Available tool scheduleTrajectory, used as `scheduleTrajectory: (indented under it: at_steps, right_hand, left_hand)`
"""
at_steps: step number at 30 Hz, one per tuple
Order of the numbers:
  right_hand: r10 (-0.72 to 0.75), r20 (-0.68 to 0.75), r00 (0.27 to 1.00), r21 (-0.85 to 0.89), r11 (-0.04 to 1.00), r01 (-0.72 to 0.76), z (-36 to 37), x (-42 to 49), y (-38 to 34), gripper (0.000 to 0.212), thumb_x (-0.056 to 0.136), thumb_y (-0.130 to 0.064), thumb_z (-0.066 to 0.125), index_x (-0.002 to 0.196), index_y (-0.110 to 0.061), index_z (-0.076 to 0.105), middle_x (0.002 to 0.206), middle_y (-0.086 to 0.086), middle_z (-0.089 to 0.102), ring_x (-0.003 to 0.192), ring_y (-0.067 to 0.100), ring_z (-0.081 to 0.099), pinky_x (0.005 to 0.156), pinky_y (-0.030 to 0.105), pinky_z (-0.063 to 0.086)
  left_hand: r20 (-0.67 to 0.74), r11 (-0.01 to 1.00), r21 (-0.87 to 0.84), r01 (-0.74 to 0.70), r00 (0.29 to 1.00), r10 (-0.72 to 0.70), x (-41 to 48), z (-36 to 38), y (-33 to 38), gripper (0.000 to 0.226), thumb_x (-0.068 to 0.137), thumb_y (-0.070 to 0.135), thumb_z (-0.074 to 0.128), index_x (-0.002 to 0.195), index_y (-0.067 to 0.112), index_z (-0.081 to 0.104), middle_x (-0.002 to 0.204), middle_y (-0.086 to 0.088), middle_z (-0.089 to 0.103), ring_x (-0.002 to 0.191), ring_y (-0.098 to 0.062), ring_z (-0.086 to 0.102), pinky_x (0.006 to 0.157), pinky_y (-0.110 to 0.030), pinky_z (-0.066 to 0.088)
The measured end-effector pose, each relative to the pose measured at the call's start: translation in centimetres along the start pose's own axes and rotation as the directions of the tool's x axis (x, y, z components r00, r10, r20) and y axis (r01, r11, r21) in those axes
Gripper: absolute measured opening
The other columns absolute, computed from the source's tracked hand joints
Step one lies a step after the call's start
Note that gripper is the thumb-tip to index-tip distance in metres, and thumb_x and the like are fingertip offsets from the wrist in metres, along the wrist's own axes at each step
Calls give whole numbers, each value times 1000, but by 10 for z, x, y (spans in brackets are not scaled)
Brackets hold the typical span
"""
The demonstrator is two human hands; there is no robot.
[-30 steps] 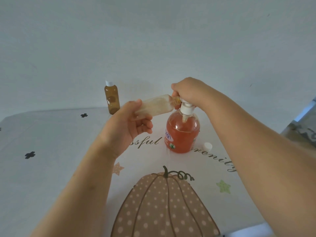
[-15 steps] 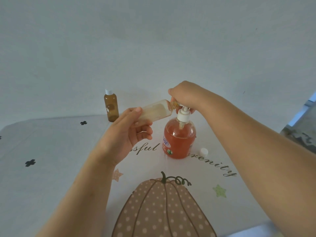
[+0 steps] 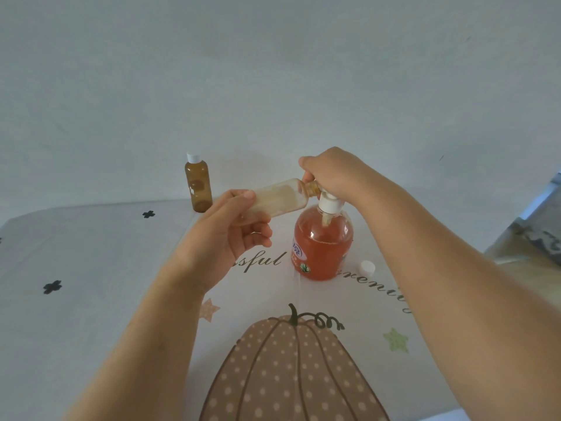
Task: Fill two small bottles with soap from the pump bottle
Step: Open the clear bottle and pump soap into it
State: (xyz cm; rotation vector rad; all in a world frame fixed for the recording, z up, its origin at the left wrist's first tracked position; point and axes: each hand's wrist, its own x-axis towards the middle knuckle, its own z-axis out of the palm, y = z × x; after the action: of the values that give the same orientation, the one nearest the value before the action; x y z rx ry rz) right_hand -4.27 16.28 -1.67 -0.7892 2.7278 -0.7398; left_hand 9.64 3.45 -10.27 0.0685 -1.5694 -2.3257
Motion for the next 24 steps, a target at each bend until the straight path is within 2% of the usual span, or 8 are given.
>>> scheduleTrajectory:
  at_steps: [2, 4, 6, 9, 11, 14, 18, 24]
  right_hand:
    - [-6, -12, 1000, 14, 1000, 7, -3, -3, -3, 41, 107, -23, 37, 125, 2, 65, 104, 18, 68, 66, 24, 48, 55, 22, 36]
    - [17, 6, 1000, 14, 1000, -17, -7, -2, -8, 41, 106, -23, 38, 123, 2, 65, 87, 13, 67, 63, 22, 55, 55, 26, 41]
    - [65, 26, 998, 21, 998, -66, -11, 0, -11, 42, 103, -26, 39, 120, 2, 66, 93, 18, 72, 68, 30, 60, 56, 28, 44]
    - [99, 40, 994, 49, 994, -101, -11, -1, -13, 46, 101, -33, 41, 117, 1, 68, 83, 13, 67, 58, 27, 55, 52, 27, 43]
    - [94, 49, 994, 64, 993, -97, -10, -2, -12, 49, 102, -38, 41, 116, 0, 68, 76, 10, 65, 54, 23, 53, 52, 27, 41]
    - [73, 69, 995, 90, 993, -79, -10, -2, -8, 50, 104, -45, 39, 110, -6, 70, 71, 7, 65, 58, 21, 54, 55, 28, 40]
    - [39, 70, 997, 105, 993, -46, -3, 1, -2, 45, 104, -49, 40, 89, -17, 68, 70, 2, 63, 65, 21, 58, 56, 29, 38]
    - [20, 41, 999, 146, 989, -26, 3, 3, 4, 49, 104, -48, 41, 79, -17, 68, 65, -1, 59, 62, 18, 56, 56, 29, 35]
  left_hand:
    - [9, 1000, -1, -11, 1000, 11, -1, 1, 1, 26, 89, 27, 55, 102, 5, 51, 81, -13, 60, 66, -23, 60, 61, -32, 54]
    - [15, 1000, -8, -21, 1000, 21, -2, 3, 2, 24, 90, 28, 55, 100, 6, 52, 83, -14, 60, 67, -23, 60, 61, -33, 54]
    - [22, 1000, -16, -27, 999, 27, -2, 5, 3, 23, 90, 28, 55, 98, 7, 51, 83, -14, 60, 67, -24, 60, 61, -32, 54]
    - [21, 999, -23, -23, 999, 24, -3, 6, 4, 22, 90, 28, 55, 95, 7, 52, 83, -14, 60, 67, -24, 60, 60, -32, 54]
    - [18, 1000, -23, -13, 1000, 13, -4, 5, 3, 23, 90, 29, 55, 98, 7, 52, 83, -14, 60, 67, -25, 61, 61, -33, 54]
    - [15, 1000, -10, -4, 1000, 4, -4, 5, 3, 26, 90, 29, 55, 103, 6, 52, 83, -14, 61, 68, -25, 61, 61, -33, 54]
    - [-7, 1000, 25, -4, 1000, 4, -3, 1, 5, 27, 89, 30, 57, 102, 6, 53, 76, -8, 62, 68, -25, 61, 61, -34, 54]
    - [-21, 999, 31, 13, 1000, -12, -2, 0, 4, 30, 87, 29, 59, 104, 6, 53, 79, -12, 62, 67, -24, 61, 60, -33, 54]
